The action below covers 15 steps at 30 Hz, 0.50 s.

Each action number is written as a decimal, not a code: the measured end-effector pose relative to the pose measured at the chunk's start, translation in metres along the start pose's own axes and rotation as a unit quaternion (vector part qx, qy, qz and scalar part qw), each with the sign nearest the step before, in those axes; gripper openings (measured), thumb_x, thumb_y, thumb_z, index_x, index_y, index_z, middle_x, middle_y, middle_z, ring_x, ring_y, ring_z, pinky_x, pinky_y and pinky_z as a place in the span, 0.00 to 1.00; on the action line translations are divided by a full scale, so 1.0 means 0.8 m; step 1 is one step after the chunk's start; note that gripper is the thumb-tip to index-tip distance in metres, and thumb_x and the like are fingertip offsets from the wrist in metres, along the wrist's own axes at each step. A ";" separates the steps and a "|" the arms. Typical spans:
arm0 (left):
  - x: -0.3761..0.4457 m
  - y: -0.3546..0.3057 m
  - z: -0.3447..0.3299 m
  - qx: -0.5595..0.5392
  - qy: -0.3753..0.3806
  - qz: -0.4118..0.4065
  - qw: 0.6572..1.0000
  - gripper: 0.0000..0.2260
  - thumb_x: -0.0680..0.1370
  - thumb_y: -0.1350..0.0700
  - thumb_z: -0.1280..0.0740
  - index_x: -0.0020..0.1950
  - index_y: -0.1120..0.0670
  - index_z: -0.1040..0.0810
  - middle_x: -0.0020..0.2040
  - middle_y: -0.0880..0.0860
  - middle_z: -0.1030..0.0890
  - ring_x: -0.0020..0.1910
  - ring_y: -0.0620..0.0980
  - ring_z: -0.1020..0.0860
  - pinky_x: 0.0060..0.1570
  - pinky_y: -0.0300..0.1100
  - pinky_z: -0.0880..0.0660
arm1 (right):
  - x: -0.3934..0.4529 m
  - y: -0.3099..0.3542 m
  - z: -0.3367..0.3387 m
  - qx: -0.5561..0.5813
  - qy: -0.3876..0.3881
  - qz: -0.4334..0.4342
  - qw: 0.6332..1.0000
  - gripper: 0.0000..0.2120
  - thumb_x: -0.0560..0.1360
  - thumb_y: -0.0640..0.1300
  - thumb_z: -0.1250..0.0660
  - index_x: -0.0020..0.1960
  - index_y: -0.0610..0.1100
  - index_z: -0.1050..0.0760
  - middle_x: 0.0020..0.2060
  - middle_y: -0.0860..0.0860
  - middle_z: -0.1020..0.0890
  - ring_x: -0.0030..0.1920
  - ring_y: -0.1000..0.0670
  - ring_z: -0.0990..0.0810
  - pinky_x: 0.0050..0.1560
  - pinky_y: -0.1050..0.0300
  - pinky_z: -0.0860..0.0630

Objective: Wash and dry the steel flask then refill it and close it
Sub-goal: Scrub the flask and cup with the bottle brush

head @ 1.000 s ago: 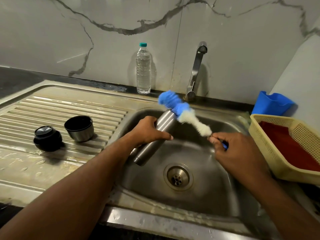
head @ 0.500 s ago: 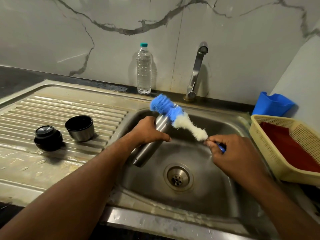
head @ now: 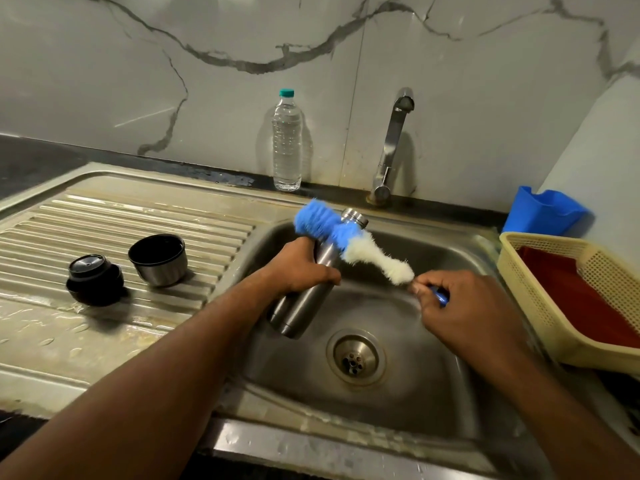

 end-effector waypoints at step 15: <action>-0.002 0.007 0.004 0.088 -0.047 -0.022 0.995 0.34 0.68 0.45 0.17 0.69 0.54 0.25 0.57 0.51 0.21 0.53 0.48 0.22 0.50 0.40 0.26 | 0.005 -0.009 0.006 0.003 -0.023 -0.008 1.000 0.06 0.79 0.46 0.30 0.50 0.51 0.13 0.39 0.55 0.14 0.39 0.55 0.19 0.44 0.52 0.19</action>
Point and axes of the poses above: each hand's wrist, its own x-axis towards the middle knuckle, its own z-axis out of the back of the hand, y = z × x, the point moved 2 cm from there along x, towards the middle knuckle
